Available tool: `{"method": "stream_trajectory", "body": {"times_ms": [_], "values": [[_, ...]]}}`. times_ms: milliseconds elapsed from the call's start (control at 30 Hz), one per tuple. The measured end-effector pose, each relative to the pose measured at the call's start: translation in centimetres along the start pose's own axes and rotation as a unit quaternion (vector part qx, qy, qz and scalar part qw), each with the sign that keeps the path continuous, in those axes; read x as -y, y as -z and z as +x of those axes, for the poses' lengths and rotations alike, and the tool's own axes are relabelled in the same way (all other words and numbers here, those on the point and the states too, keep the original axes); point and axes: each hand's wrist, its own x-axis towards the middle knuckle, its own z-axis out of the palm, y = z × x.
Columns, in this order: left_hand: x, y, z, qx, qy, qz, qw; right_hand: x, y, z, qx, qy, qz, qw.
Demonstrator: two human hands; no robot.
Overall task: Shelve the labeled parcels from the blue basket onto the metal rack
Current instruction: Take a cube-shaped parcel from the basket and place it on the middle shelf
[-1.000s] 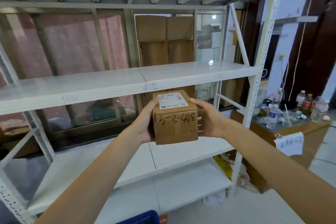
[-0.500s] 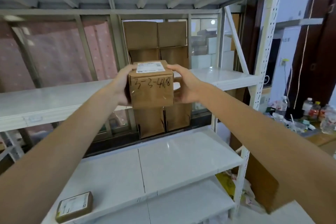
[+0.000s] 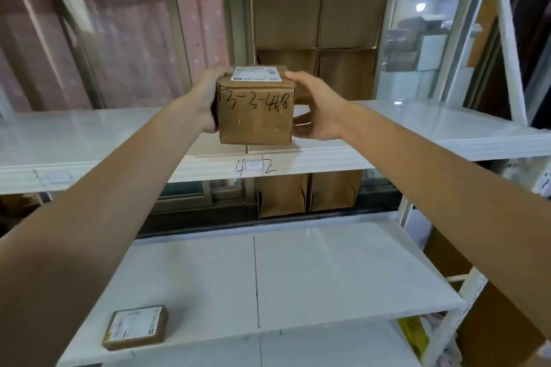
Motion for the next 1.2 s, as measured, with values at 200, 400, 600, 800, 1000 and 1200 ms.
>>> {"method": "stream_trajectory", "body": {"times_ms": [200,400,600,800,1000,1200], "values": [[2.1,1.2,3.1,-0.004,-0.011,-0.01,1.0,-1.6,0.0,4.1,0.017,0.054,-0.002,0.998],[2.9,1.4,4.2,-0.004,-0.019,-0.008,1.0,-1.7,0.4,5.9,0.026,0.053,-0.038,0.998],[3.2,2.0,4.5,-0.001,-0.015,-0.003,1.0,-1.9,0.4,6.2,0.051,0.039,-0.043,0.997],[3.5,2.2,4.5,-0.002,-0.005,0.003,1.0,-1.9,0.3,6.2,0.055,0.018,-0.043,0.997],[3.3,2.5,4.5,-0.016,0.008,0.007,1.0,-1.8,0.2,6.4,0.052,0.0,-0.036,0.998],[2.6,2.6,3.8,-0.028,0.011,0.021,0.999,-1.4,-0.4,5.6,0.036,-0.014,-0.041,0.998]]}}
